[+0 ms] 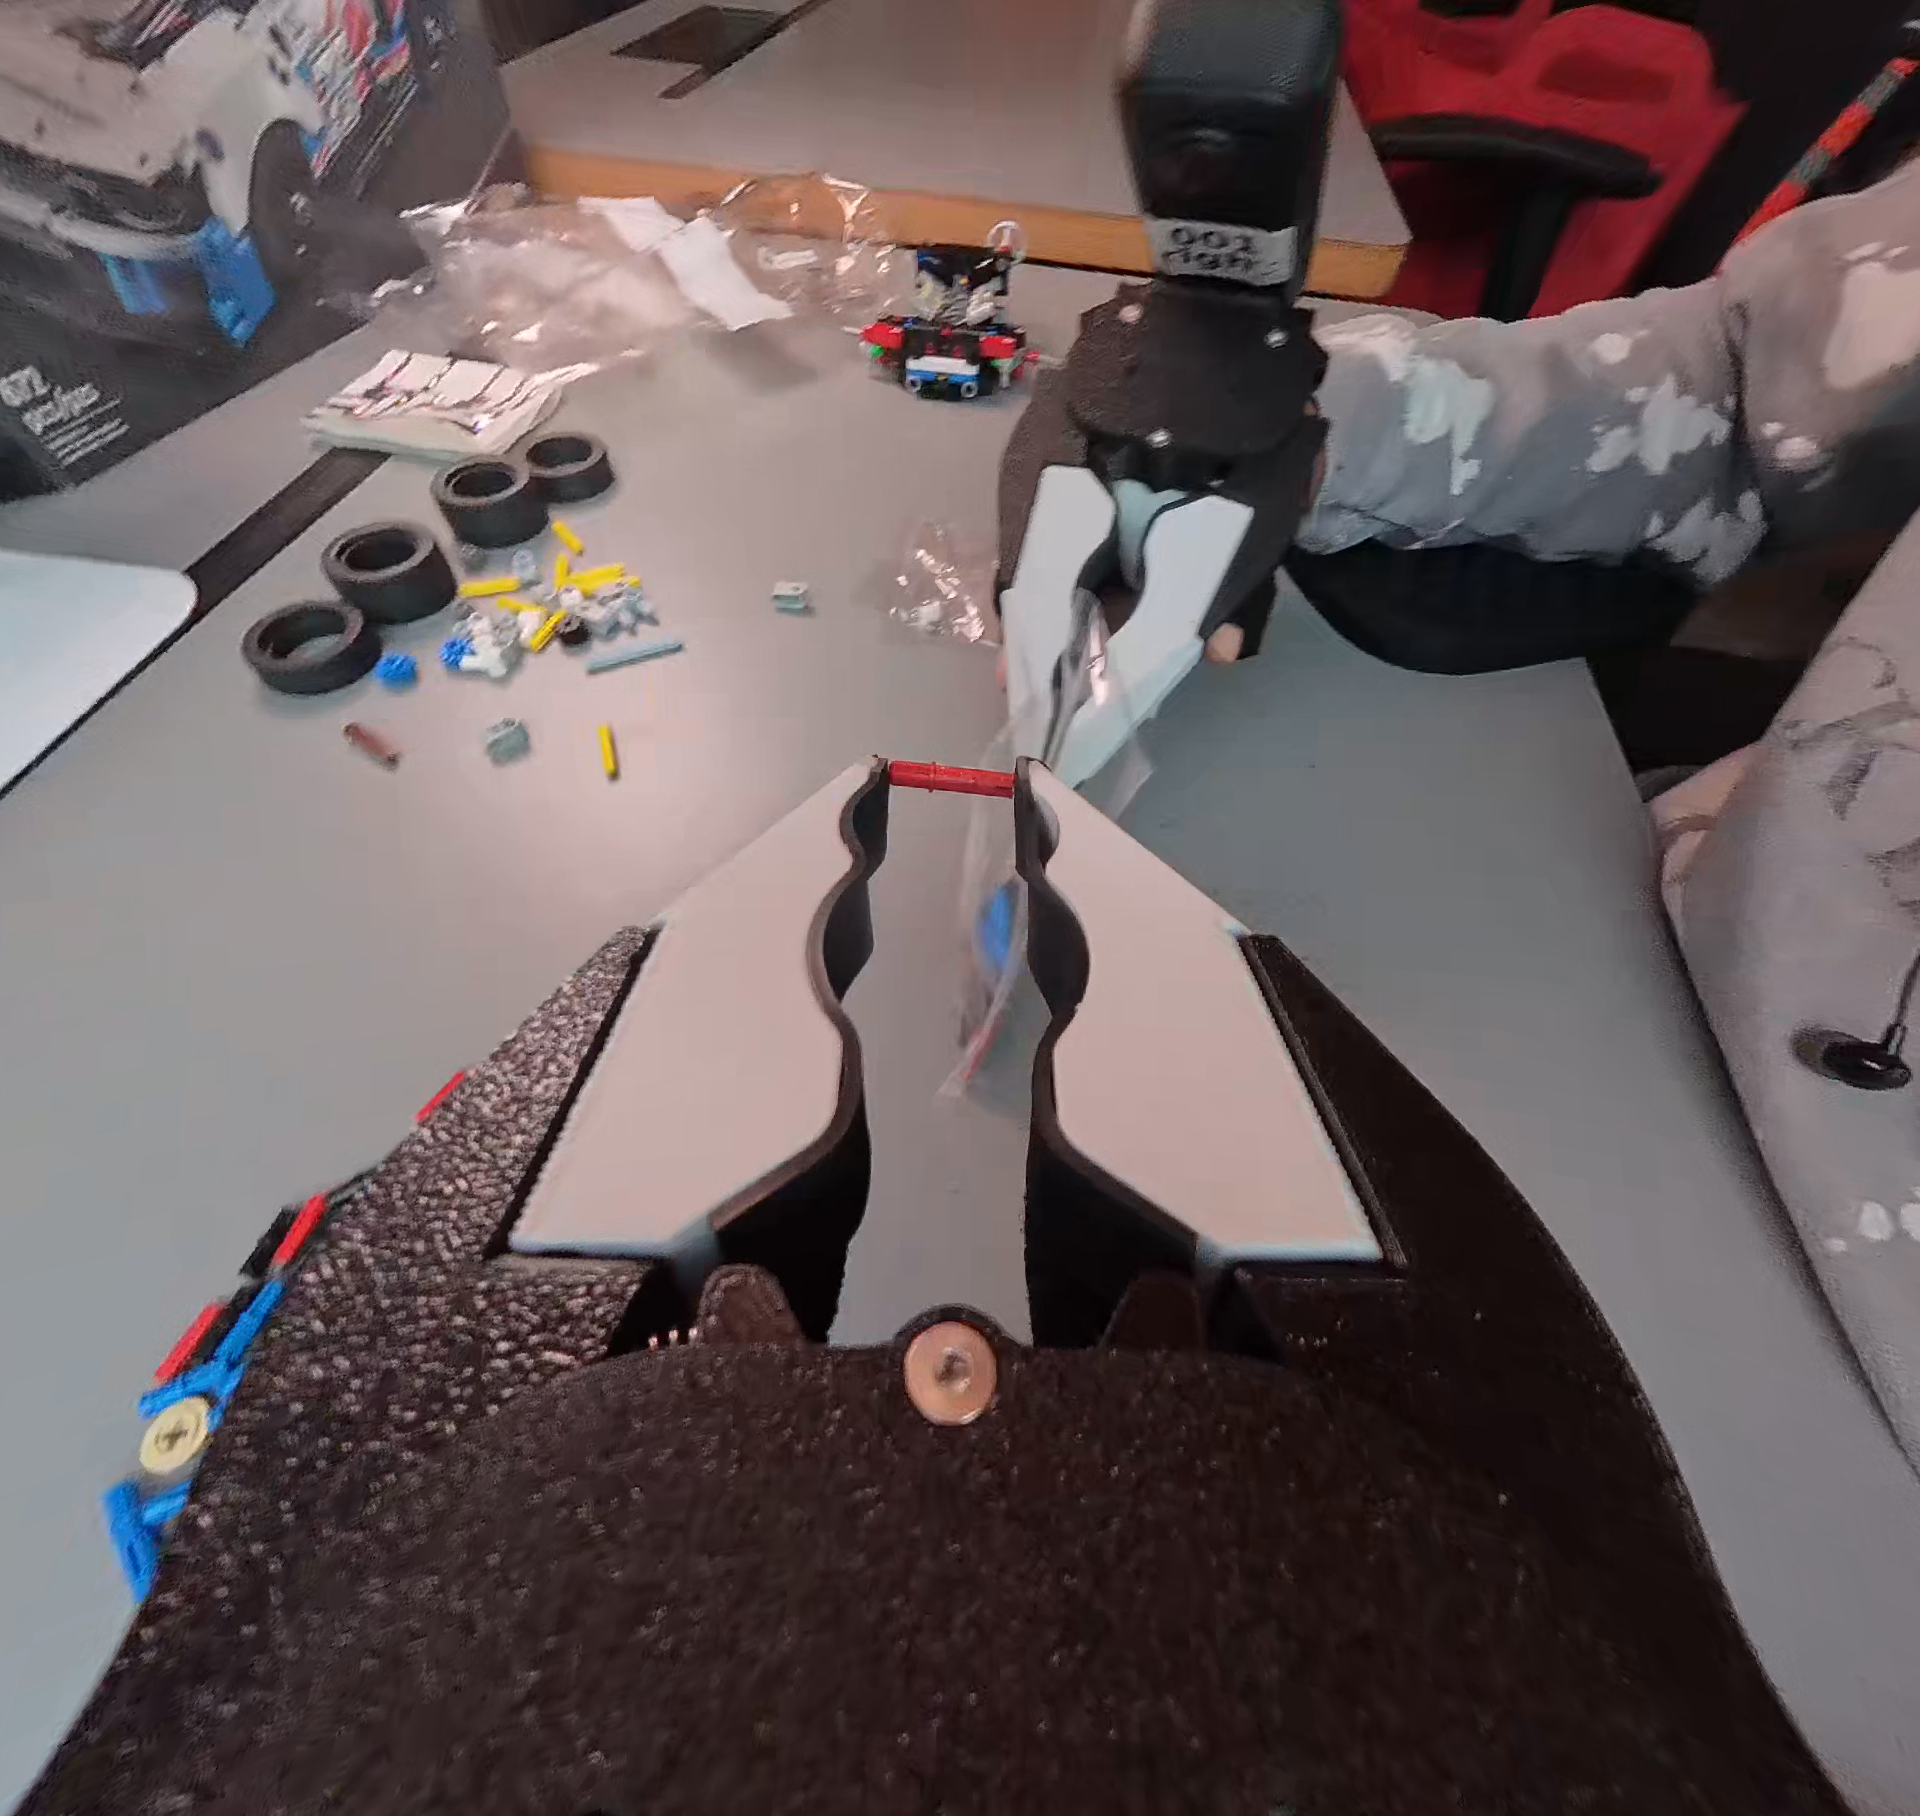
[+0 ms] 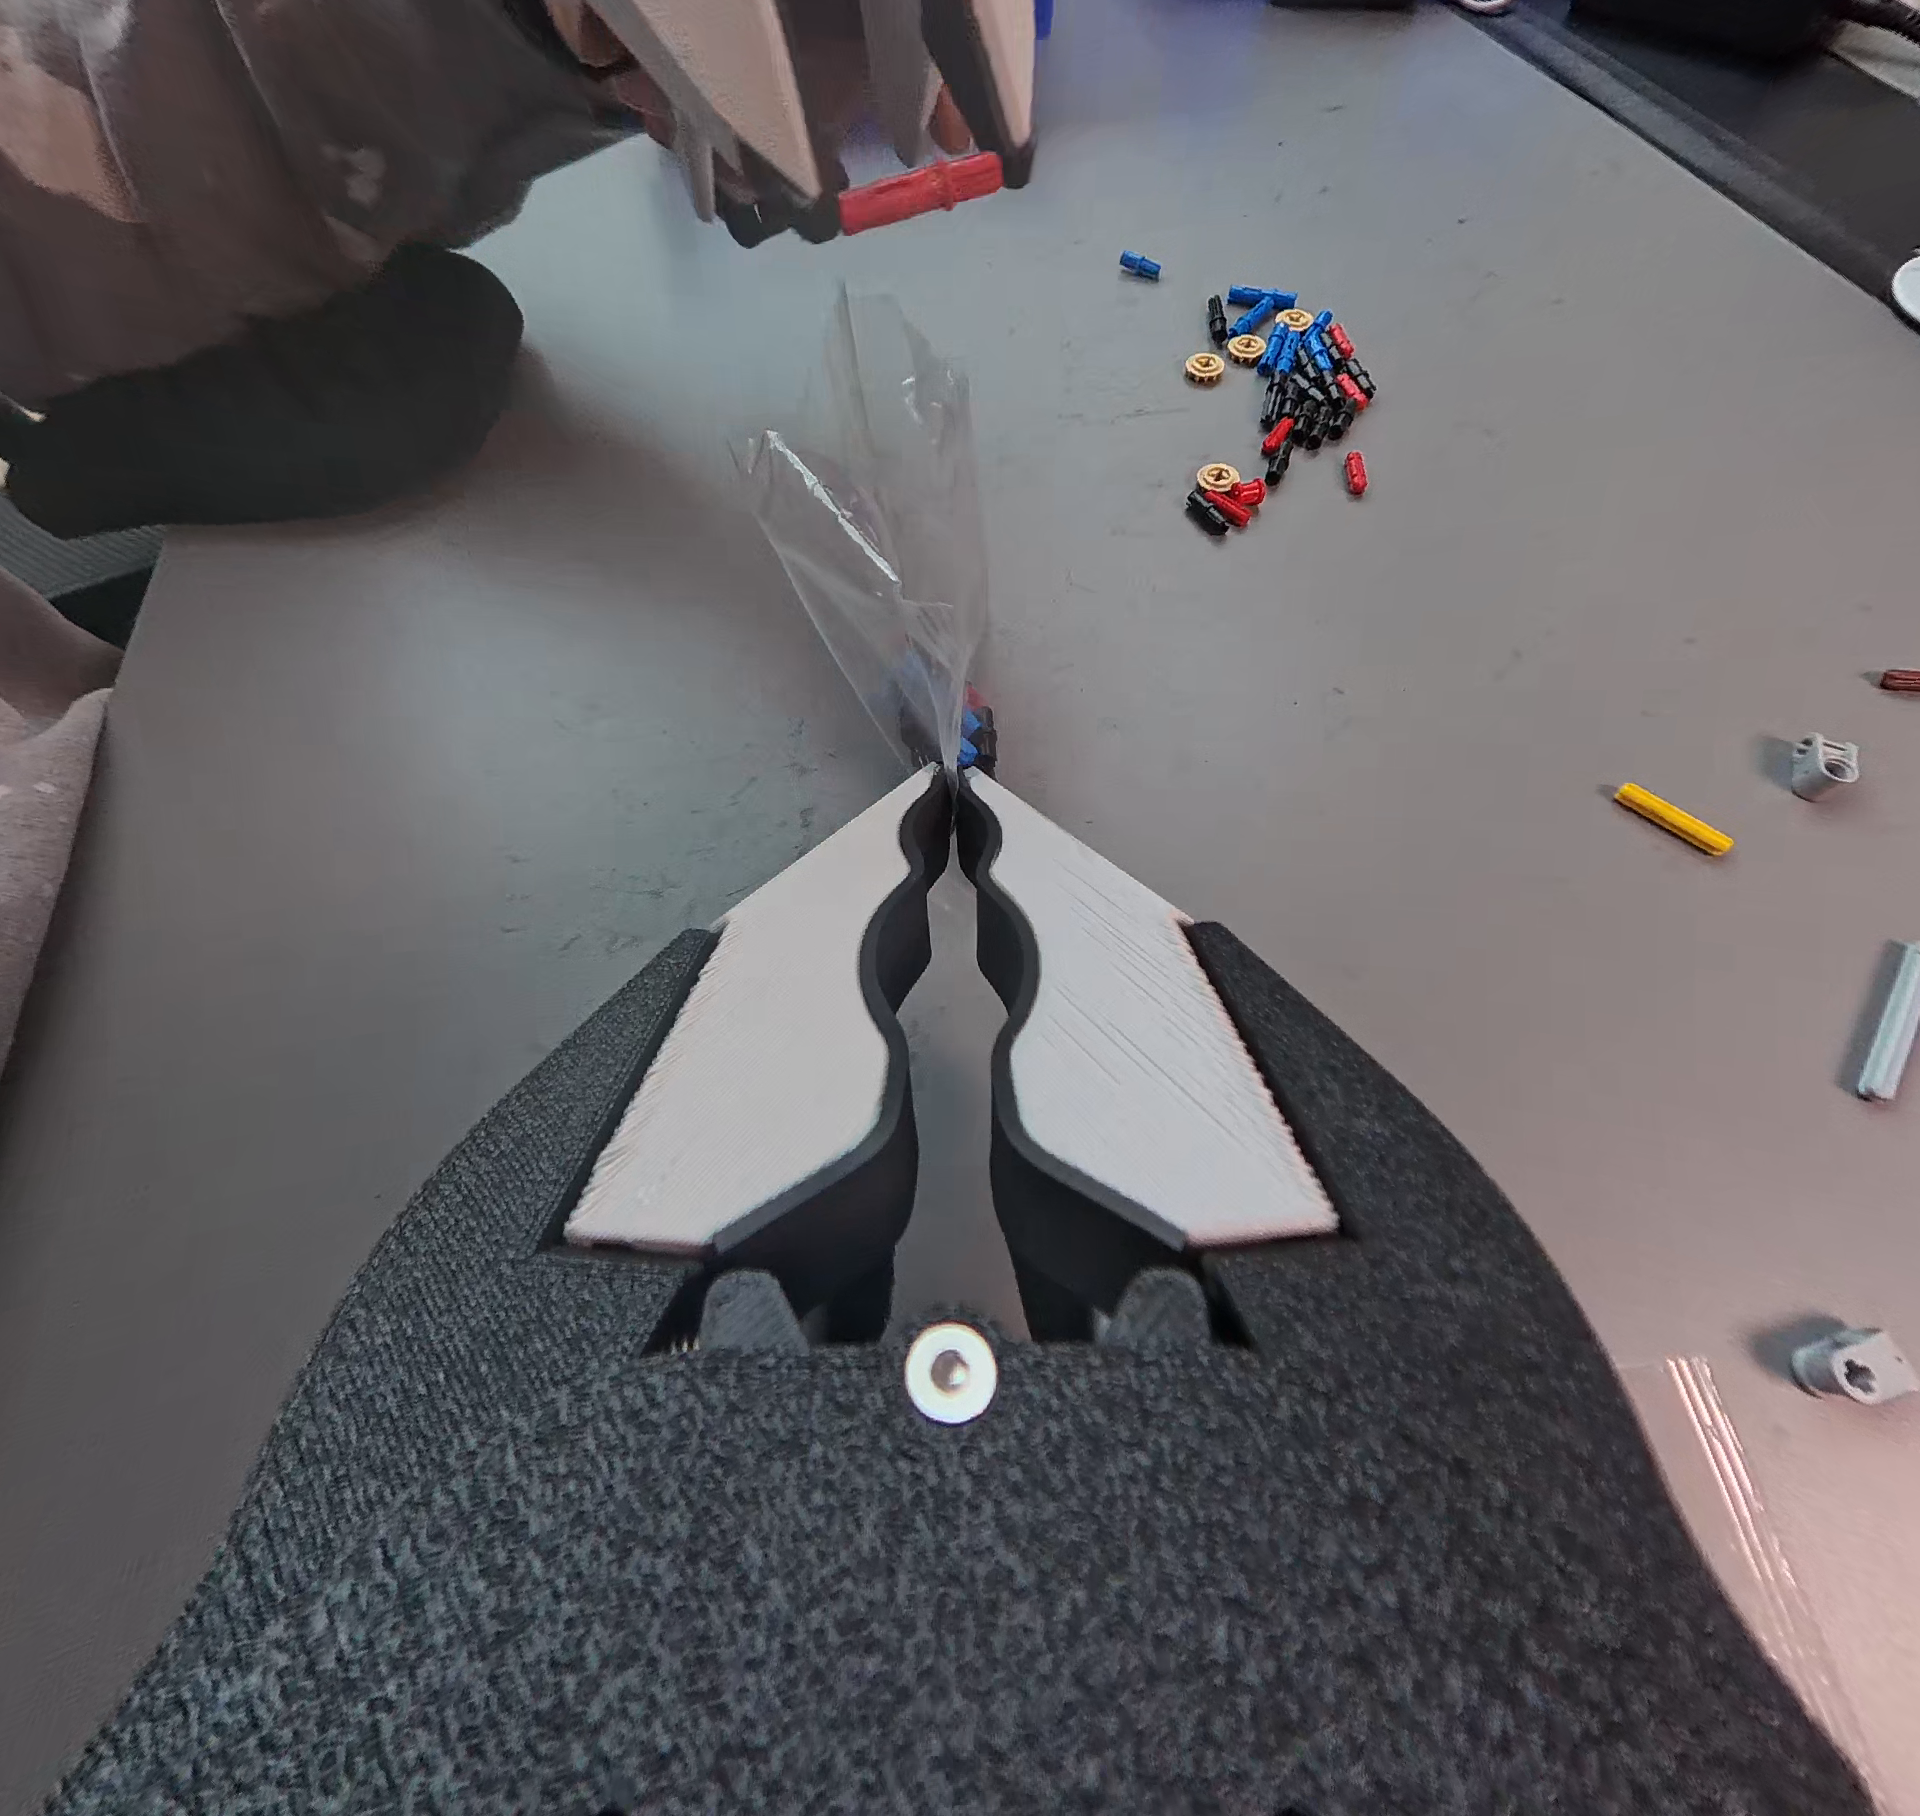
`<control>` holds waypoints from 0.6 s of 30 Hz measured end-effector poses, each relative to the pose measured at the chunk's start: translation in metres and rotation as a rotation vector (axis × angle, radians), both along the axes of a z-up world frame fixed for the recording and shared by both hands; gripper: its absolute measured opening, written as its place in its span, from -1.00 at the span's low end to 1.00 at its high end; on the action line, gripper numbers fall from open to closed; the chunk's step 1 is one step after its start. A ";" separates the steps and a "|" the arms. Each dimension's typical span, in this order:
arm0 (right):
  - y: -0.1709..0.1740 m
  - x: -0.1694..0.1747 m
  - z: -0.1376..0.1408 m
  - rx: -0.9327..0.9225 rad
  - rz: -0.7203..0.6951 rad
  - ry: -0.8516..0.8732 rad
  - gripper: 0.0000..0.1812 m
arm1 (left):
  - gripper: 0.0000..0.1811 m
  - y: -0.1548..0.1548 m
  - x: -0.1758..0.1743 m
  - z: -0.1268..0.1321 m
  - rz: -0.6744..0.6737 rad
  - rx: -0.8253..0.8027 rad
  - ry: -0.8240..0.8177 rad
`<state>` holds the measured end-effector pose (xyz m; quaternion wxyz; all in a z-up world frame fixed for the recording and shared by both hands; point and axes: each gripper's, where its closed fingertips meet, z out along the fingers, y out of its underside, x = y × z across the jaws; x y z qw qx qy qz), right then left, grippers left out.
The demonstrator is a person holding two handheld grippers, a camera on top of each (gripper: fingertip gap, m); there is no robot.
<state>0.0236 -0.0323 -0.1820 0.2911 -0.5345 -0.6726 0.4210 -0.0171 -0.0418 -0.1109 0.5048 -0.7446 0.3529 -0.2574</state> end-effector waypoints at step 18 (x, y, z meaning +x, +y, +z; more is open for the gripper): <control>-0.001 0.001 0.000 0.005 0.005 0.000 -1.00 | -0.64 0.024 -0.186 -0.101 0.609 -0.261 0.390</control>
